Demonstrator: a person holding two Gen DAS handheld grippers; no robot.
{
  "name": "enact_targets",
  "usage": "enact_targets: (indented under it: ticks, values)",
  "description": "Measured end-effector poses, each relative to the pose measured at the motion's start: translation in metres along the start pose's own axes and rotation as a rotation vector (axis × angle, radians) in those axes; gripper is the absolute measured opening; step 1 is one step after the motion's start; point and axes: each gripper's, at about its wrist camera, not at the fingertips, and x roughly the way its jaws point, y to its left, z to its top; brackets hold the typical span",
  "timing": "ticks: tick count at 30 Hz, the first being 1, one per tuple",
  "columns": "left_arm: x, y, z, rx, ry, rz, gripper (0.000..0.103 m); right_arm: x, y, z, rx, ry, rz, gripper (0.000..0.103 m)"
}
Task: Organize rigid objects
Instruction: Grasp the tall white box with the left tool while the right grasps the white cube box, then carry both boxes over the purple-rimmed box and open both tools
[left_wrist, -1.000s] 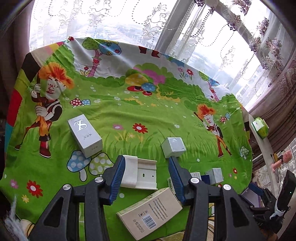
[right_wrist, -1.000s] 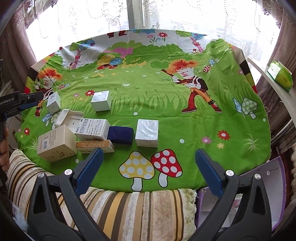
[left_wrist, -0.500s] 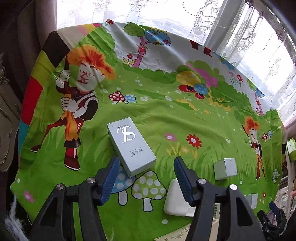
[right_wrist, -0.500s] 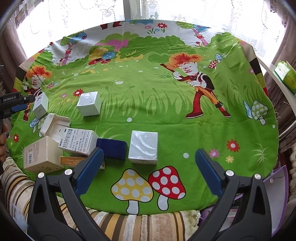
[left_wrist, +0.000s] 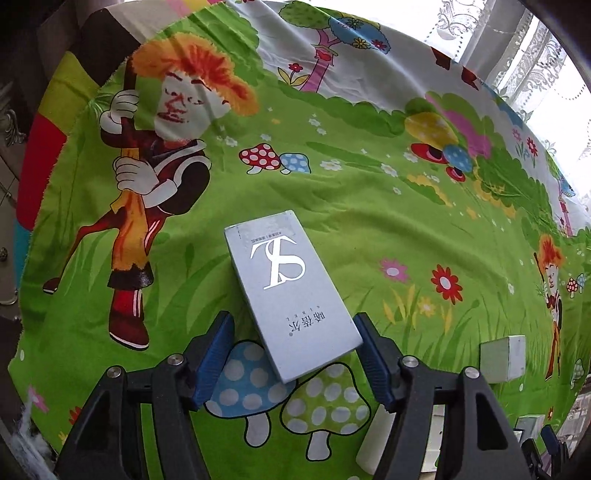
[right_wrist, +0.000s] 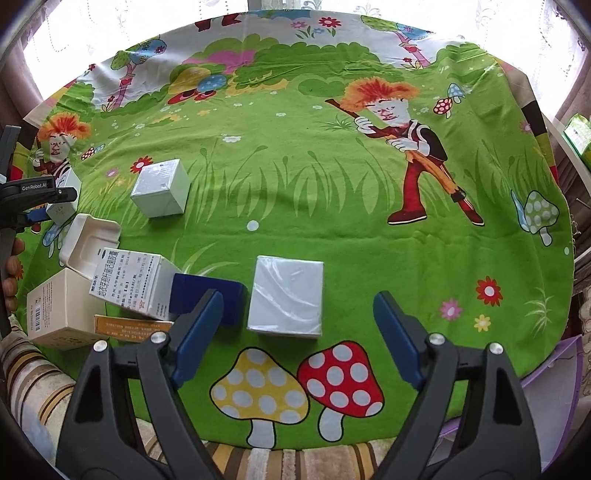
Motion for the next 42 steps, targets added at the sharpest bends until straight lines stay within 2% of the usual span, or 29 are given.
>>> enact_targets:
  ticks: [4,5,8,14,27,34,42]
  values:
    - [0.003,0.000,0.000,0.022,-0.007,0.005,0.064,0.004,0.000,0.000,0.005,0.013,0.007,0.067]
    - [0.004,0.000,0.000,0.027,-0.008,-0.001,0.056,0.004,0.000,0.000,0.004,0.014,0.005,0.063]
    - [0.003,-0.001,-0.002,0.040,-0.016,-0.007,0.050,0.012,0.001,-0.002,0.002,0.043,0.022,0.044]
    - [-0.005,0.002,-0.008,0.035,-0.032,-0.037,0.044,0.008,-0.001,-0.005,0.011,0.023,0.017,0.044]
    - [-0.046,0.003,-0.035,0.044,-0.101,-0.111,0.043,-0.017,0.002,-0.014,-0.001,-0.052,-0.029,0.044]
    - [-0.081,-0.007,-0.066,0.068,-0.147,-0.198,0.043,-0.032,0.001,-0.025,0.011,-0.075,-0.028,0.044]
    - [-0.108,-0.026,-0.107,0.123,-0.155,-0.289,0.043,-0.052,0.002,-0.041,0.011,-0.097,-0.026,0.044]
